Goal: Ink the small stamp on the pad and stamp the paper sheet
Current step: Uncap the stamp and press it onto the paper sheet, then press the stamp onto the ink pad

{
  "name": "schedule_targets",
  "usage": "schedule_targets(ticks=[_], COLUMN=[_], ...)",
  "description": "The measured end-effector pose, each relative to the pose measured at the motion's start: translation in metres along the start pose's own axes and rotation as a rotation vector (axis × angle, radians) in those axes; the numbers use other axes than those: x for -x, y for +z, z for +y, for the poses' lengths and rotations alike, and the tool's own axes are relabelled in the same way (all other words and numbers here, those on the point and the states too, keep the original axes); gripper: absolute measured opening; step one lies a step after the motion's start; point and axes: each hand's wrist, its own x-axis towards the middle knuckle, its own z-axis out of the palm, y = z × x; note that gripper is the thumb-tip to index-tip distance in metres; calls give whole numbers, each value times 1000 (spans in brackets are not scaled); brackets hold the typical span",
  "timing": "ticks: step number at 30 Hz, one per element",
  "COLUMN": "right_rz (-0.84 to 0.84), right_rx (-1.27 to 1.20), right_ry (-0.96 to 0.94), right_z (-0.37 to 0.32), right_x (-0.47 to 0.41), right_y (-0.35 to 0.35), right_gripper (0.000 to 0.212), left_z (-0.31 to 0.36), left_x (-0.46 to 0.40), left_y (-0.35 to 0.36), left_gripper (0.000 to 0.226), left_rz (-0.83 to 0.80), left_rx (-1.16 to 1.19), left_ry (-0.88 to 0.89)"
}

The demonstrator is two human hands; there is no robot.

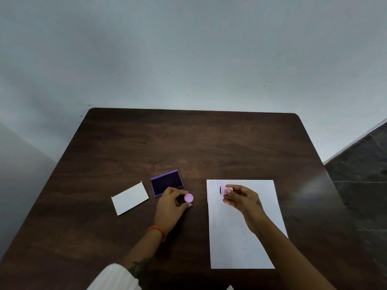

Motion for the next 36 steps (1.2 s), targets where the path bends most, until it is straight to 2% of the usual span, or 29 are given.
schedule_targets(ticks=[6,9,12,16,19,25,31,36], right_rz=[93,134,129,92,53,-3,-65,-124], right_rx=[-157,-128,-78,-35,-5,68,235,502], right_ry=[101,57,-6,-53,-77,-106,-159,-341], right_z=[3,1,-3,-11,-18,-24,-20,-12], right_x=[-8,-11,-12,-16,-20,-31,-41,-43], right_y=[-8,-11,-8,5,21,53,86,118], right_gripper=[13,6,8,4,4,18,24,24], left_z=[9,19,26,27,19,-15,-40,-46], left_x=[-3,-11,-20,-24,-23,-15,-18,-19], left_y=[6,17,24,22,11,-21,-44,-53], left_gripper=[47,45,46,52,68,86,96,95], left_rz=[35,66,89,172,202,304,227,193], left_rx=[-78,-163,-290,-334,-366,-424,-520,-529], left_ry=[94,200,264,223,157,86,38,30])
